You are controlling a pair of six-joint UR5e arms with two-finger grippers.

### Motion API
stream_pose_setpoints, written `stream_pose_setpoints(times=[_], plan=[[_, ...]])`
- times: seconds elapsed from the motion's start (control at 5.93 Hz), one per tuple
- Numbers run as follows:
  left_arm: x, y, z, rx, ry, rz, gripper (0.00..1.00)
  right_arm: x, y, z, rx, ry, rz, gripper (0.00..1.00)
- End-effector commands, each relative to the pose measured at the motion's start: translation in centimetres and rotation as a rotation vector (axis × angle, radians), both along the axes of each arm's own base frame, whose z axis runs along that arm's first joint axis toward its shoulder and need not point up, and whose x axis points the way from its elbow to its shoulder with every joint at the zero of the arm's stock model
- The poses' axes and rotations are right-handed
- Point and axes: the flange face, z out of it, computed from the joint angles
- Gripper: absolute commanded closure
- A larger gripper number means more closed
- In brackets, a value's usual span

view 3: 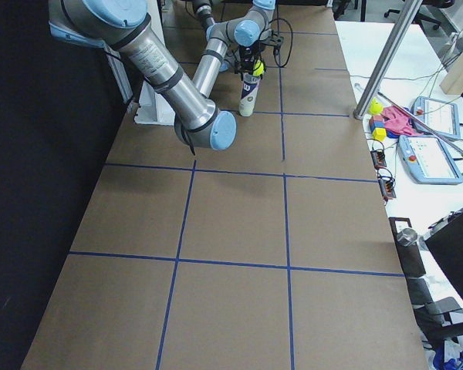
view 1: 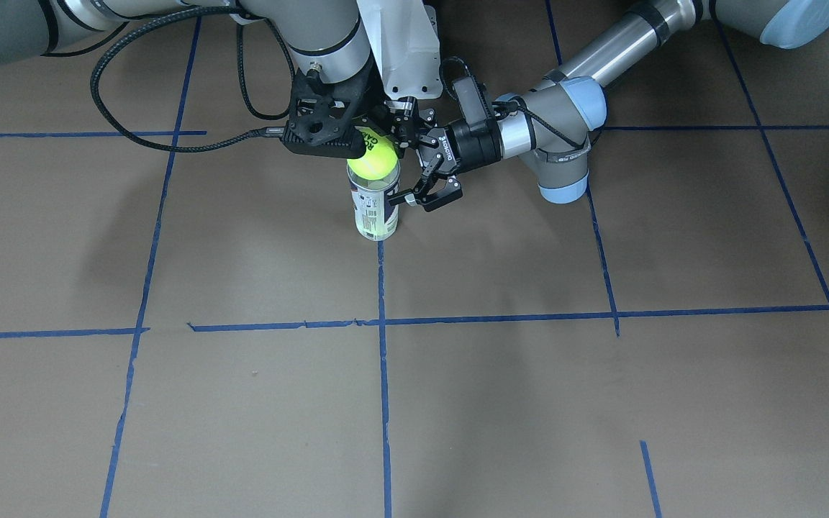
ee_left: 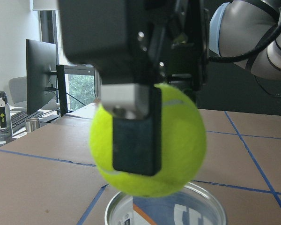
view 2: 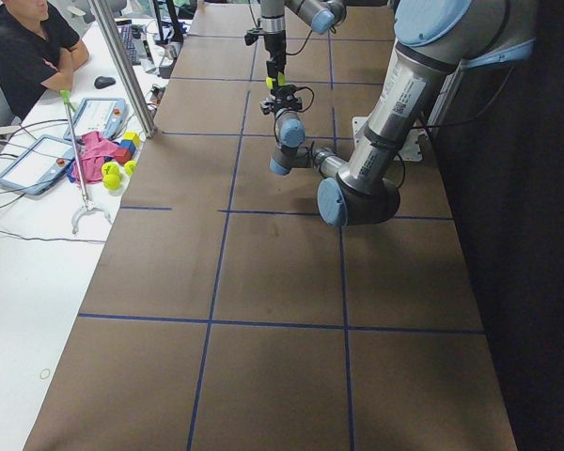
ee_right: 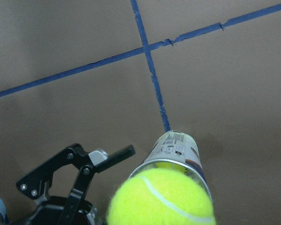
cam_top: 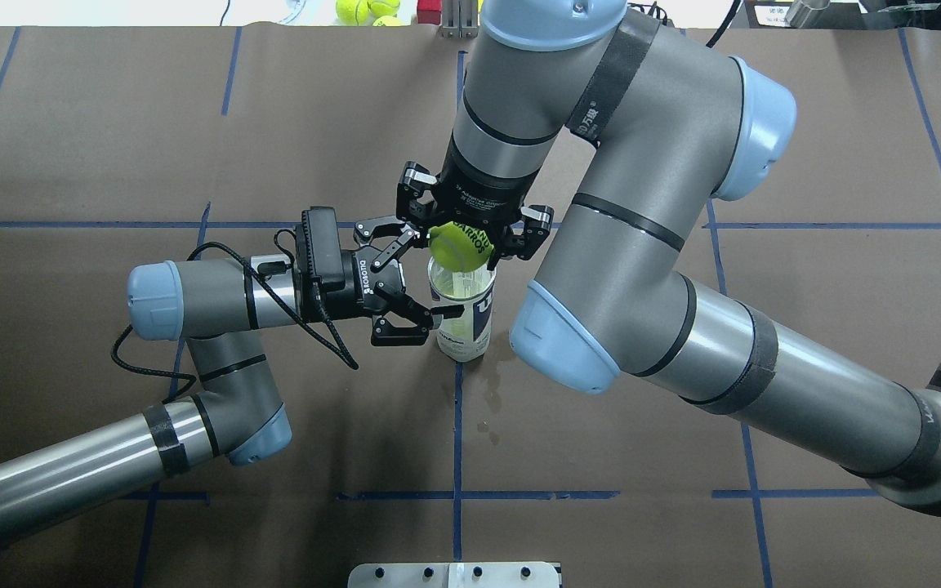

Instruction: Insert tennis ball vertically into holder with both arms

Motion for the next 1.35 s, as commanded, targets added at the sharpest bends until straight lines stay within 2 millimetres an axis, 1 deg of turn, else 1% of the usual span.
stream_pose_setpoints(times=[0.0, 0.17, 0.34, 0.51, 0.67, 0.84, 1.01, 1.18], plan=[[-0.4, 0.1, 0.6, -0.002, -0.004, -0.001, 0.01, -0.4, 0.2, -0.1, 0.007, -0.009, -0.007, 0.01], [-1.3, 0.6, 1.3, -0.004, -0.004, 0.000, 0.01, 0.4, -0.4, -0.3, 0.011, -0.013, 0.005, 0.01], [-2.6, 1.3, 2.7, -0.007, -0.012, -0.001, 0.01, 3.0, -2.9, 0.2, 0.005, -0.009, 0.054, 0.01], [-3.5, 1.7, 3.6, -0.012, -0.017, -0.001, 0.01, 6.4, -6.0, 3.2, -0.036, 0.013, 0.102, 0.01], [-5.2, 1.3, 4.8, -0.022, -0.027, -0.019, 0.00, 10.3, -8.8, 7.0, -0.057, 0.039, 0.139, 0.00], [-6.3, 0.1, 5.1, -0.030, -0.035, -0.046, 0.00, 15.3, -9.9, 11.6, -0.024, 0.071, 0.163, 0.00], [-8.3, -2.6, 5.6, -0.049, -0.059, -0.099, 0.01, 22.1, -10.1, 17.5, 0.076, 0.119, 0.146, 0.00], [-9.6, -4.5, 5.8, -0.139, -0.066, -0.100, 0.00, 27.1, -11.0, 23.7, 0.169, 0.184, 0.077, 0.00]])
